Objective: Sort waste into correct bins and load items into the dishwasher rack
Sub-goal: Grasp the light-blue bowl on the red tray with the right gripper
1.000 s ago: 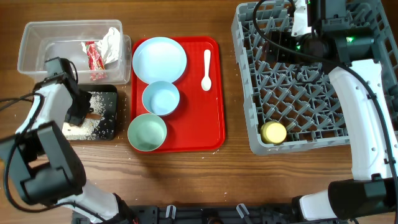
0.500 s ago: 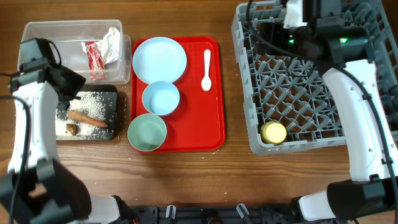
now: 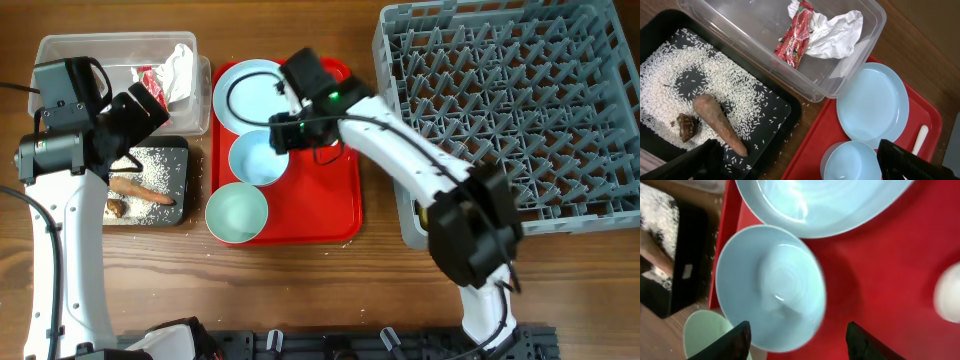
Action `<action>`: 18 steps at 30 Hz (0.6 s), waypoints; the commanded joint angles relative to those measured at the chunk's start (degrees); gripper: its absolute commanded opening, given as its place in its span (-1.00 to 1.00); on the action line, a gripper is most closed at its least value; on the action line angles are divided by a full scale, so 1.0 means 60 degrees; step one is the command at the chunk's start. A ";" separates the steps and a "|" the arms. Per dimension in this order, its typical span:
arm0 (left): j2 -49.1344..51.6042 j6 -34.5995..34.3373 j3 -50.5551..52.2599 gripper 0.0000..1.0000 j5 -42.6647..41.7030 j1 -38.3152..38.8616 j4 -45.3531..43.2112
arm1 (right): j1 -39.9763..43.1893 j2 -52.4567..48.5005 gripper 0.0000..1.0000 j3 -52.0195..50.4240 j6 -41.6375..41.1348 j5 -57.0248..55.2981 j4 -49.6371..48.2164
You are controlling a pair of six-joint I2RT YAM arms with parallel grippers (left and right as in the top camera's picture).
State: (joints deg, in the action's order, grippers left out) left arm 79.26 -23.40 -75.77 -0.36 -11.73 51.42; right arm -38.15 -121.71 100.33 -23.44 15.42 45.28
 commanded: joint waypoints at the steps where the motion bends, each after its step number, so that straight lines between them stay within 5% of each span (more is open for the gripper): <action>1: -0.0062 0.0117 -0.0117 1.00 -0.0040 0.0025 -0.0018 | -0.0226 -0.0860 0.14 0.0087 -0.0550 0.0018 -0.0233; 6: -0.0062 0.0117 -0.0117 0.99 -0.0036 0.0025 -0.0018 | -0.0259 -0.1665 -0.13 0.0087 -0.0874 0.0022 -0.0321; 10: -0.0062 0.0117 -0.0117 0.99 -0.0040 0.0025 -0.0018 | -0.0164 -0.1486 -0.71 0.0098 -0.0860 0.0011 -0.0321; 18: -0.0062 0.0117 -0.0117 0.99 -0.0036 0.0025 -0.0018 | 0.1013 0.0699 -0.79 0.0102 -0.0572 -0.0892 0.0404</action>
State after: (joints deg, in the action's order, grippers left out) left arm 79.26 -23.38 -75.77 -0.34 -11.73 51.42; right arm -35.31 -126.76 100.33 -28.10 14.26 46.04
